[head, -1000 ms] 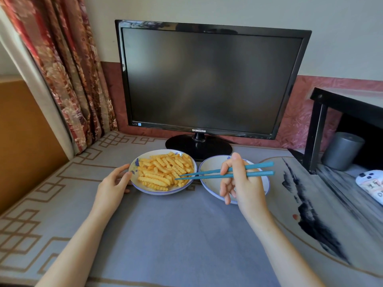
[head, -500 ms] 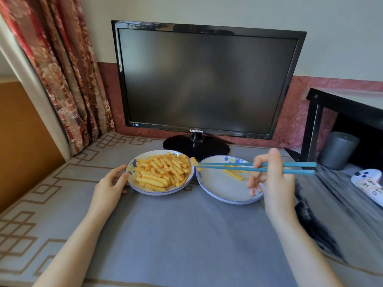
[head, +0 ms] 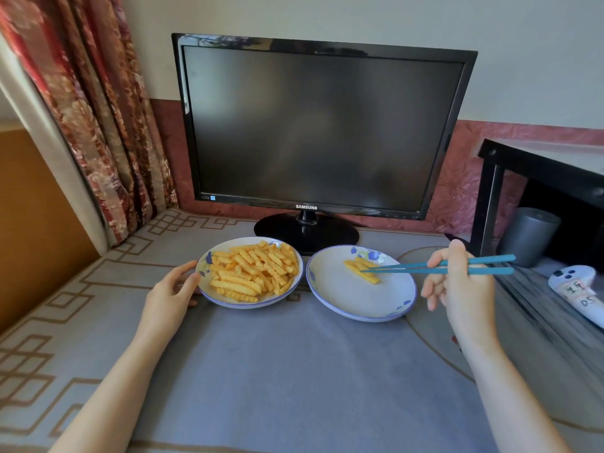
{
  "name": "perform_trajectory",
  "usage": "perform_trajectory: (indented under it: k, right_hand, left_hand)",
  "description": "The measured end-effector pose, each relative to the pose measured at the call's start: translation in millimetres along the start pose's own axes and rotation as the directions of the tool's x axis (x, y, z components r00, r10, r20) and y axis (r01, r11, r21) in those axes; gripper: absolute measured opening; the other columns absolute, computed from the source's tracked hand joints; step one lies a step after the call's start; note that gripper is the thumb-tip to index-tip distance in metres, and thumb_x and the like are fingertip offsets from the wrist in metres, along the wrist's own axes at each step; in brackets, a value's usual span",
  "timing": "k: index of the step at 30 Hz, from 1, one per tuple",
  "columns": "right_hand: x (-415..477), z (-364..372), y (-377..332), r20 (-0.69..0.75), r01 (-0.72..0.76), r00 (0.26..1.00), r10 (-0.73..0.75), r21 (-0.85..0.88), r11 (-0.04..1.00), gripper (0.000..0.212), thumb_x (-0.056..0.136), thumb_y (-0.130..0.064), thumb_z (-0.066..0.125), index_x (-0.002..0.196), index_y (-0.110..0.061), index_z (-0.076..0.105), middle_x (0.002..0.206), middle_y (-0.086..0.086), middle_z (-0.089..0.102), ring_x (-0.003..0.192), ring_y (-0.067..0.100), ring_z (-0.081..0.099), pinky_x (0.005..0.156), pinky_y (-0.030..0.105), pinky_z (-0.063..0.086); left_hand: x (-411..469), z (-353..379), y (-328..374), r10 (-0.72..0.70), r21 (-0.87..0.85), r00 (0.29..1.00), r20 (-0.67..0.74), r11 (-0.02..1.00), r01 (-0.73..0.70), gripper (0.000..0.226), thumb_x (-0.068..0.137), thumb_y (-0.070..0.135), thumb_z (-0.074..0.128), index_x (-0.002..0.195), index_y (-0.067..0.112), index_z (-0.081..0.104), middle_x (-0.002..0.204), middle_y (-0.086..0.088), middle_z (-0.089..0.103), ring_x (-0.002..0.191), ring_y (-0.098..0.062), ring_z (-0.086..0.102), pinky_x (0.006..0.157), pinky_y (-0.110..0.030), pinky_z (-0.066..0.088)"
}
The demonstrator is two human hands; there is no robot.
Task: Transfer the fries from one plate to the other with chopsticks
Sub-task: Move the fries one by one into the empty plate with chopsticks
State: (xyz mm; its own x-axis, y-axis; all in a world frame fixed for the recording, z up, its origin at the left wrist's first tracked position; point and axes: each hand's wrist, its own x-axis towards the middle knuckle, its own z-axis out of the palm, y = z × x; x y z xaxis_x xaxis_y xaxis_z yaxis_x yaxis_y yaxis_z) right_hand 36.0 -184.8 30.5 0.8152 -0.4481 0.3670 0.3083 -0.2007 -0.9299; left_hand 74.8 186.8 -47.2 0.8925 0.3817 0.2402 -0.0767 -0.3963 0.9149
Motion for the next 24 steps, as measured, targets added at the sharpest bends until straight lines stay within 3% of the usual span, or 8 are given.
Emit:
perform_trajectory:
  k: [6, 11, 16, 24]
  right_hand:
    - [-12, 13, -20, 0.032, 0.007, 0.999, -0.011, 0.13, 0.991, 0.043, 0.103, -0.027, 0.032, 0.069, -0.009, 0.05, 0.038, 0.008, 0.049, 0.029, 0.017, 0.037, 0.035, 0.018, 0.026]
    - [-33, 41, -31, 0.213, -0.061, 0.977, 0.018, 0.198, 0.978, 0.043, 0.102, -0.029, 0.033, 0.068, -0.008, 0.051, 0.04, 0.012, 0.047, 0.03, 0.021, 0.036, 0.036, 0.022, 0.026]
    - [-57, 69, -38, 0.395, -0.115, 0.919, 0.016, 0.228, 0.967, 0.044, 0.102, -0.024, 0.032, 0.067, -0.004, 0.05, 0.038, 0.011, 0.045, 0.027, 0.017, 0.037, 0.033, 0.016, 0.029]
    - [-61, 88, -32, 0.459, -0.117, 0.888, -0.012, 0.251, 0.961, 0.046, 0.101, -0.028, 0.034, 0.066, -0.005, 0.052, 0.042, 0.015, 0.046, 0.027, 0.013, 0.041, 0.031, 0.014, 0.028]
  left_hand:
    - [0, 0, 1, 0.0, -0.012, 1.0, 0.005, 1.0, 0.0, 0.032, 0.097, 0.017, 0.049, 0.127, 0.013, 0.058, 0.098, -0.004, 0.068, 0.076, -0.006, 0.061, 0.053, -0.004, 0.046]
    - [-2, -1, 3, 0.001, -0.009, 1.0, 0.005, 1.0, -0.001, 0.031, 0.097, 0.016, 0.049, 0.127, 0.014, 0.057, 0.097, -0.003, 0.067, 0.075, -0.007, 0.061, 0.052, -0.003, 0.045]
    - [-3, -1, 5, -0.004, -0.011, 1.0, -0.003, 1.0, 0.004, 0.029, 0.097, 0.015, 0.049, 0.124, 0.014, 0.059, 0.096, -0.005, 0.067, 0.071, -0.007, 0.06, 0.052, -0.002, 0.044]
    - [-5, -1, 7, -0.001, -0.008, 1.0, -0.008, 1.0, 0.001, 0.03, 0.097, 0.015, 0.049, 0.126, 0.012, 0.058, 0.097, -0.004, 0.067, 0.07, -0.006, 0.06, 0.051, -0.002, 0.044]
